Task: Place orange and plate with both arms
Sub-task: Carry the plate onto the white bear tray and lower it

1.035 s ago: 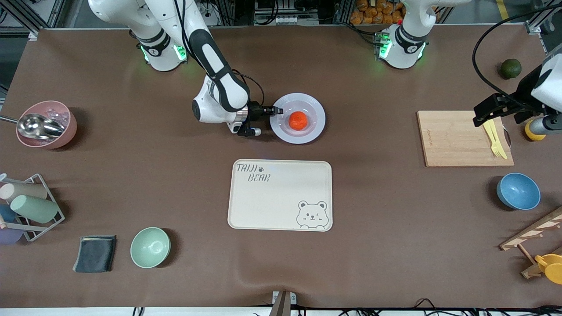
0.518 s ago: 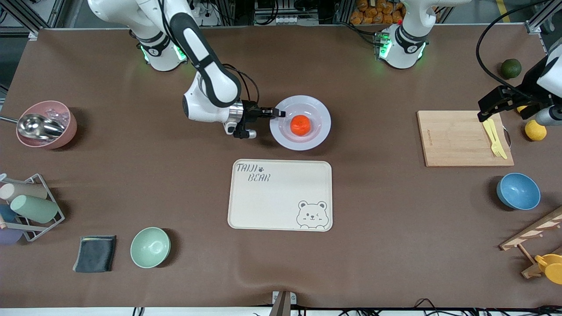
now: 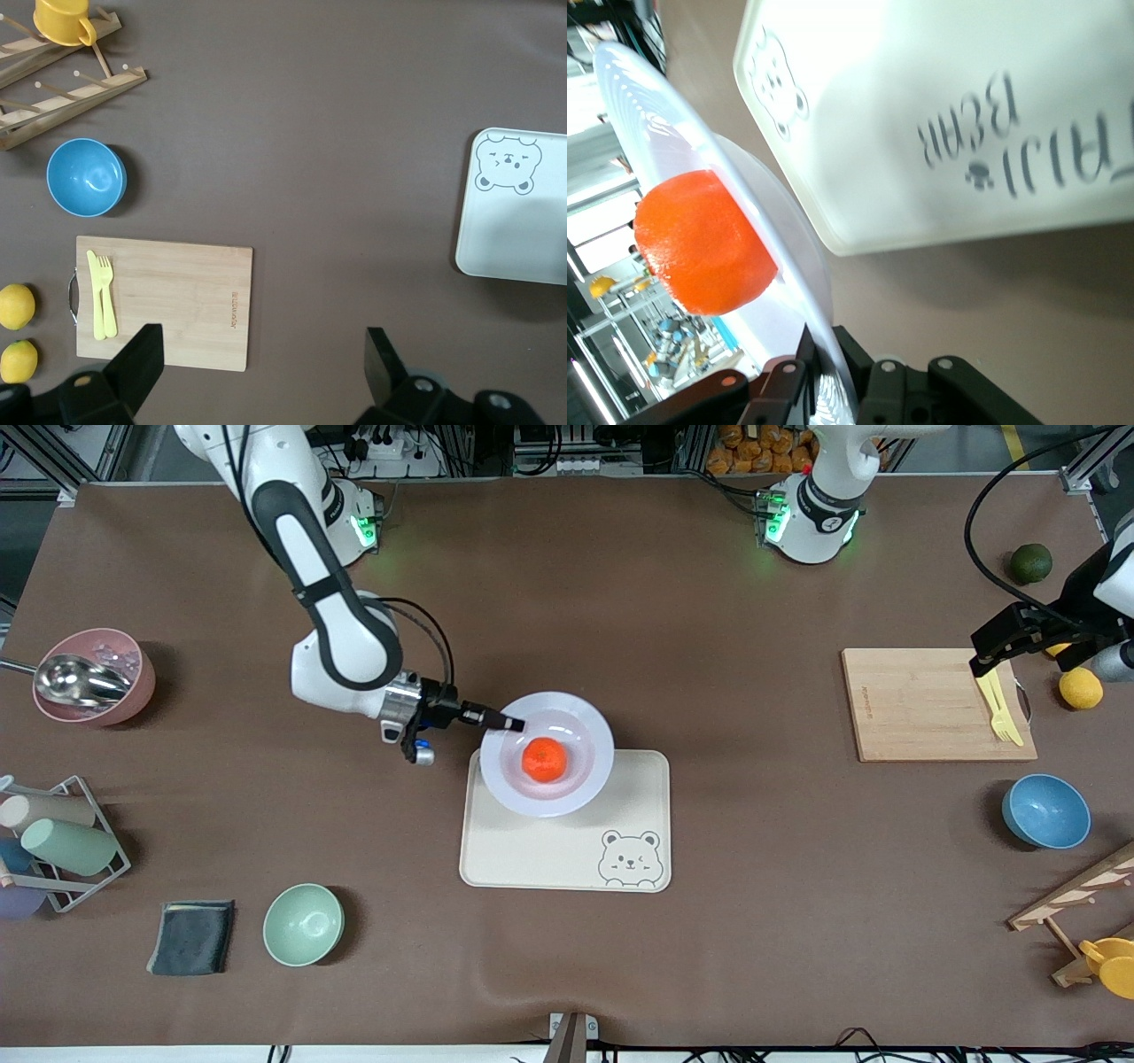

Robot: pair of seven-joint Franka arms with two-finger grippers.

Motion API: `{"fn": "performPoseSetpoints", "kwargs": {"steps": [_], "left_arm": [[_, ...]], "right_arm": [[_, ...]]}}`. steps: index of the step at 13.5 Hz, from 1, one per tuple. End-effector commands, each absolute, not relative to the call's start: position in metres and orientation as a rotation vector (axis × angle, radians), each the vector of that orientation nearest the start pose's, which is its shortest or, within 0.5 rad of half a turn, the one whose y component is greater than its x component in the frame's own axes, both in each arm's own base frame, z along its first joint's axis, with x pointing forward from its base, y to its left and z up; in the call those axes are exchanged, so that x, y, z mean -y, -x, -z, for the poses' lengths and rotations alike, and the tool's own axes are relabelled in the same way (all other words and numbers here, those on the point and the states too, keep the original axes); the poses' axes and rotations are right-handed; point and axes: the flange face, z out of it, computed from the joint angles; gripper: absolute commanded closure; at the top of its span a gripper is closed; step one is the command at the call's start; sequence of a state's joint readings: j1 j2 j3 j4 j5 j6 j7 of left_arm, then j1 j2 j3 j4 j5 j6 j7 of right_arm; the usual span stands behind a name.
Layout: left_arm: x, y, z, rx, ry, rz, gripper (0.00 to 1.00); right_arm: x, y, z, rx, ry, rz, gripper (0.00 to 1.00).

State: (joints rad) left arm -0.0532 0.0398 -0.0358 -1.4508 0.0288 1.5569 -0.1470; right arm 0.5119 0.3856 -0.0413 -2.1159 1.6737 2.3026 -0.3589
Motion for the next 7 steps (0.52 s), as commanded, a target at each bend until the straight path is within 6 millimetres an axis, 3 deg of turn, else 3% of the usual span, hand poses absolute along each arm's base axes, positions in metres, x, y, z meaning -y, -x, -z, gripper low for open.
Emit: {"fn": "performPoseSetpoints", "kwargs": {"steps": [1, 3, 5, 7], "left_arm": [[0.042, -0.562, -0.659, 0.097, 3.127, 0.123, 0.00], [0.043, -0.560, -0.658, 0.098, 3.122, 0.109, 0.00], [0.042, -0.560, -0.657, 0.095, 3.122, 0.099, 0.00], [0.043, -0.560, -0.657, 0.093, 3.120, 0.100, 0.00]], "right_arm": [[-0.280, -0.537, -0.218, -0.627, 2.017, -0.158, 1.00], [-0.292, -0.560, -0.206, -0.689, 2.052, -0.094, 1.00], [-0.311, -0.569, -0.194, -0.742, 2.085, -0.051, 1.00], [-0.318, -0.579, -0.191, -0.793, 2.060, -0.064, 1.00]]}}
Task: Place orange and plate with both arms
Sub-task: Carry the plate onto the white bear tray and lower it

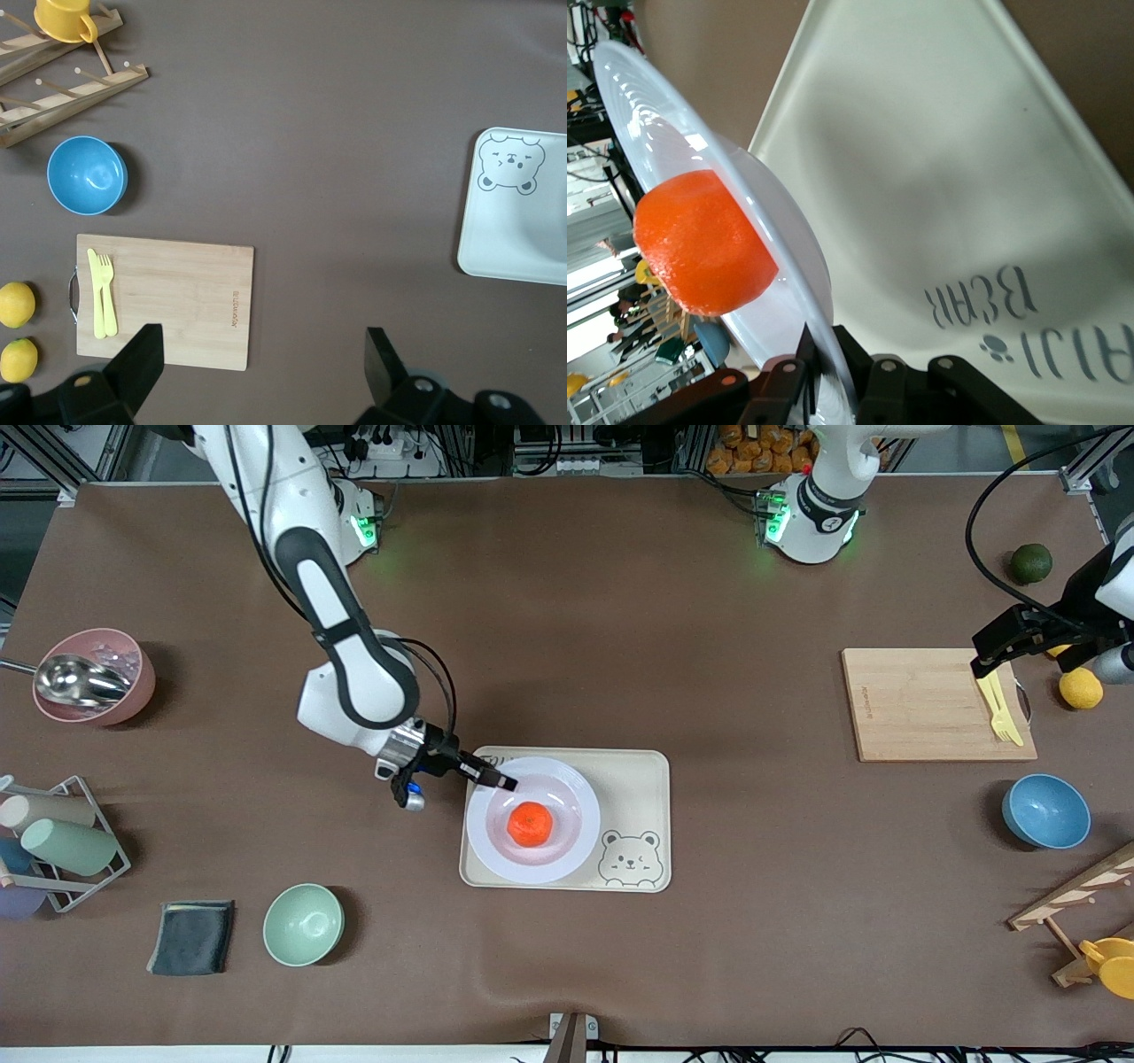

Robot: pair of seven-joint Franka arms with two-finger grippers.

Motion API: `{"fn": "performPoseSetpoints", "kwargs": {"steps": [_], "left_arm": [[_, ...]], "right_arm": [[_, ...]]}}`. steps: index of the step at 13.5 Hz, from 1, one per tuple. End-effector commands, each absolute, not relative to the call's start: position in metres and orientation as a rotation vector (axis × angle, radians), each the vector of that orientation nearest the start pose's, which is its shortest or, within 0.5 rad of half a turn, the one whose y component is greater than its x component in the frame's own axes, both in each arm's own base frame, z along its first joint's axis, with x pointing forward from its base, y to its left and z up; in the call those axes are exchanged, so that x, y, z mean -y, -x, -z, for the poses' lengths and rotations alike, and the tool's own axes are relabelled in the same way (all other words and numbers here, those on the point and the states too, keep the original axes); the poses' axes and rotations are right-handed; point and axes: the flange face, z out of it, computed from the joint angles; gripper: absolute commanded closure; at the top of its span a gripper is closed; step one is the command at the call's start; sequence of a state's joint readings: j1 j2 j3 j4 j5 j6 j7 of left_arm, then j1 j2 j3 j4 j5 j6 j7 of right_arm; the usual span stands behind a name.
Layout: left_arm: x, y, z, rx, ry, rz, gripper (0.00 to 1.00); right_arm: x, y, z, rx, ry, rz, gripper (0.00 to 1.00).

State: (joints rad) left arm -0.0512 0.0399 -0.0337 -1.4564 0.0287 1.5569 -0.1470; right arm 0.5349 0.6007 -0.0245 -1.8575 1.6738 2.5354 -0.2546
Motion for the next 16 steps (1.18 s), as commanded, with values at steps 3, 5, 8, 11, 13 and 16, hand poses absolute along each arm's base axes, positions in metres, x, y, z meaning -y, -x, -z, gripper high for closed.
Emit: {"fn": "performPoseSetpoints", "kwargs": {"steps": [3, 5, 8, 11, 13, 16], "left_arm": [[0.044, -0.560, -0.655, 0.071, 3.121, 0.095, 0.00], [0.047, -0.560, -0.656, 0.074, 3.120, 0.100, 0.00], [0.045, -0.562, -0.652, 0.074, 3.118, 0.088, 0.00], [0.045, -0.563, -0.650, 0.071, 3.116, 0.083, 0.00], [0.045, -0.565, -0.647, 0.069, 3.116, 0.076, 0.00], [0.046, -0.566, -0.645, 0.066, 3.114, 0.074, 0.00]], "right_arm": [[-0.333, -0.579, -0.188, -0.890, 2.010, -0.150, 1.00], [-0.349, -0.573, -0.177, -0.950, 1.993, -0.213, 1.00], [-0.358, -0.562, -0.156, -0.959, 2.015, -0.248, 1.00], [-0.381, -0.553, -0.147, -0.958, 2.006, -0.263, 1.00], [-0.387, -0.550, -0.145, -0.962, 1.998, -0.269, 1.00], [-0.387, -0.550, -0.145, -0.953, 2.003, -0.265, 0.79]]}}
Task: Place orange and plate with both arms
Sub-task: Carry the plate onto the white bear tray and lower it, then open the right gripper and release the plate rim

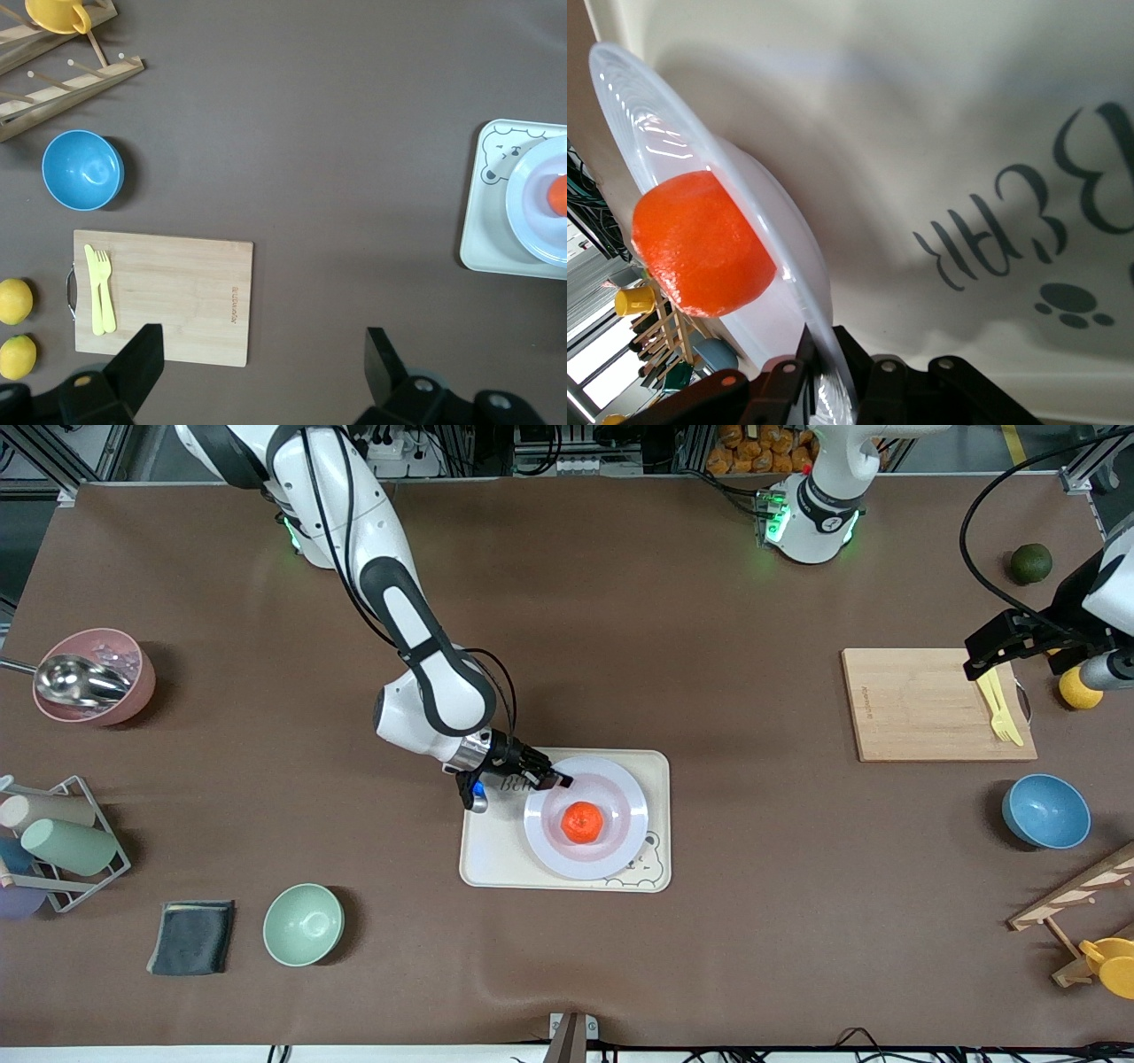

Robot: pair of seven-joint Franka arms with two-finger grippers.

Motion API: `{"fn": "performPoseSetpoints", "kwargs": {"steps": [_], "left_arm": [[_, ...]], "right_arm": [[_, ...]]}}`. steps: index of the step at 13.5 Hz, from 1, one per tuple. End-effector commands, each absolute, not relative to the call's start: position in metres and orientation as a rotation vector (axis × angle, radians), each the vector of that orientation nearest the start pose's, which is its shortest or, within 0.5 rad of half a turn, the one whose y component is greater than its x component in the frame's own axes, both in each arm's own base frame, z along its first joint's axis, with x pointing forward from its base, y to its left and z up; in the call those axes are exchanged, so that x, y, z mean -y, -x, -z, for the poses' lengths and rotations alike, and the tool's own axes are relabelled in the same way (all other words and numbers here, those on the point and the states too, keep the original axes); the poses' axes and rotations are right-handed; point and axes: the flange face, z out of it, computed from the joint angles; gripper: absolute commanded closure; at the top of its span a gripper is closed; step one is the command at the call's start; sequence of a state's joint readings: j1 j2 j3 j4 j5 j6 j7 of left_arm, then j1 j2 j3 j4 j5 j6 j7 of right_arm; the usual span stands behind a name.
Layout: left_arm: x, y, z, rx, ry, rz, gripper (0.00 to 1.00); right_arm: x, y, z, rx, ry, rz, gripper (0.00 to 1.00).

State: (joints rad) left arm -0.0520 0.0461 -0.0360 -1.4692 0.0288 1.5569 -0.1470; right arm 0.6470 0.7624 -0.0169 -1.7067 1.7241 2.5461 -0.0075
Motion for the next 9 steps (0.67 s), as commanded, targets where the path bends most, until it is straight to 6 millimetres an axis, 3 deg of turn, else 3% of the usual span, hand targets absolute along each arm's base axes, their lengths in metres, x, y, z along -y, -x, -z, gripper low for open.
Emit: {"fn": "performPoseSetpoints", "kwargs": {"steps": [1, 2, 6, 9], "left_arm": [[0.046, -0.566, -0.645, 0.066, 3.114, 0.074, 0.00], [0.045, -0.566, -0.645, 0.069, 3.114, 0.074, 0.00], [0.043, -0.566, -0.645, 0.071, 3.114, 0.069, 0.00], [0.044, -0.566, -0.643, 0.069, 3.115, 0.064, 0.00]], "right_arm": [[-0.387, -0.550, -0.145, -0.962, 1.999, -0.269, 0.28], [-0.390, -0.548, -0.146, -0.961, 1.998, -0.270, 0.00], [-0.392, -0.548, -0.151, -0.959, 2.001, -0.254, 0.00], [-0.381, -0.555, -0.159, -0.963, 1.996, -0.232, 0.00]]}}
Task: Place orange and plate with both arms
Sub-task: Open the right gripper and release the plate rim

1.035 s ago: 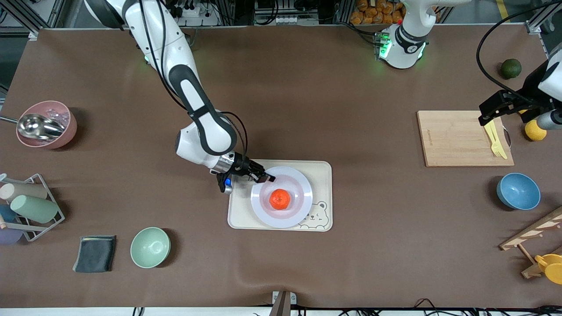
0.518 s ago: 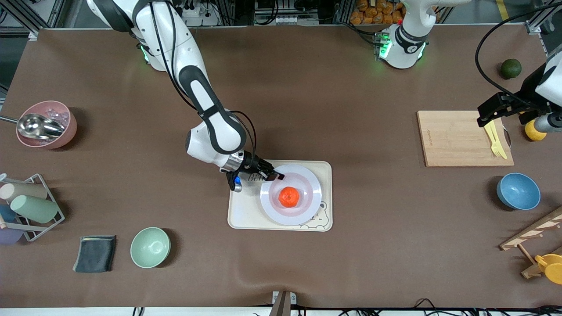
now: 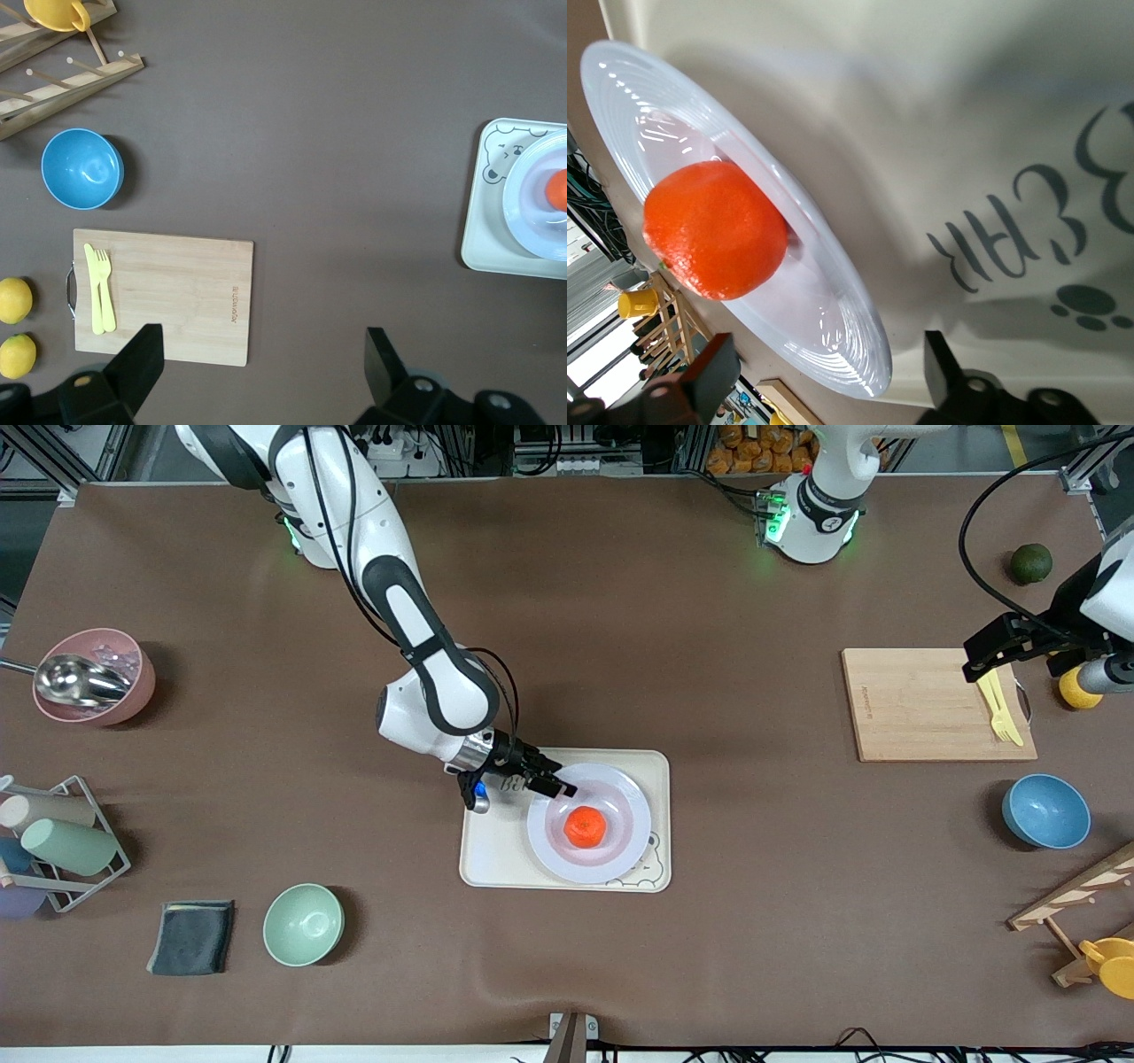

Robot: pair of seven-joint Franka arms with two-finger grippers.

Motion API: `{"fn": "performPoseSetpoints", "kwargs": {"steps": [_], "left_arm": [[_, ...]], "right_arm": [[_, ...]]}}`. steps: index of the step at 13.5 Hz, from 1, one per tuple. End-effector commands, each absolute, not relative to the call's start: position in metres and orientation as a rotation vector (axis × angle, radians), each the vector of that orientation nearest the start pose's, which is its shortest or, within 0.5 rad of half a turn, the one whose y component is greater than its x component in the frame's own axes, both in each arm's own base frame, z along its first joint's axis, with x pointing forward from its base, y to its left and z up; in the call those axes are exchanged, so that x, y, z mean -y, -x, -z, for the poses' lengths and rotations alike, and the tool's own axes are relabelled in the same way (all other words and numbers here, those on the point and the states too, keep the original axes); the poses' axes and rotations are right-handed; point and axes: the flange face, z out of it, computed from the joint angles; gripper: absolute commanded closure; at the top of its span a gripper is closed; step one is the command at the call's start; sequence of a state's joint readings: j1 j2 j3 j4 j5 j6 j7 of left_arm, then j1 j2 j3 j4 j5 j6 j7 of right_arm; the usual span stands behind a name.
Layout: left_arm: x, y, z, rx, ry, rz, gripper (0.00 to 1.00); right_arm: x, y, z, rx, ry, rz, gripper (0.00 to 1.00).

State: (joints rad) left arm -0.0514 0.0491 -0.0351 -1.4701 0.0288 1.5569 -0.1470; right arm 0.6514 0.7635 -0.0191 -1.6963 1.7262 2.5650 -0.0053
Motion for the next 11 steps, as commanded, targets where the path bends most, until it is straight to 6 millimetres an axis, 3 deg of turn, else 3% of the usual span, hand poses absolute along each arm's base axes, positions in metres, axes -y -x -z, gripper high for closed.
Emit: {"fn": "performPoseSetpoints", "kwargs": {"steps": [1, 7, 11], "left_arm": [[0.044, -0.567, -0.642, 0.068, 3.115, 0.060, 0.00], [0.043, -0.567, -0.641, 0.071, 3.113, 0.057, 0.00], [0.044, -0.567, -0.642, 0.080, 3.115, 0.060, 0.00]], "right_arm": [[-0.376, -0.554, -0.159, -0.973, 1.995, -0.232, 0.00], [-0.320, -0.568, -0.199, -1.009, 1.970, -0.166, 0.00], [-0.275, -0.582, -0.230, -0.928, 2.060, -0.089, 0.00]]}}
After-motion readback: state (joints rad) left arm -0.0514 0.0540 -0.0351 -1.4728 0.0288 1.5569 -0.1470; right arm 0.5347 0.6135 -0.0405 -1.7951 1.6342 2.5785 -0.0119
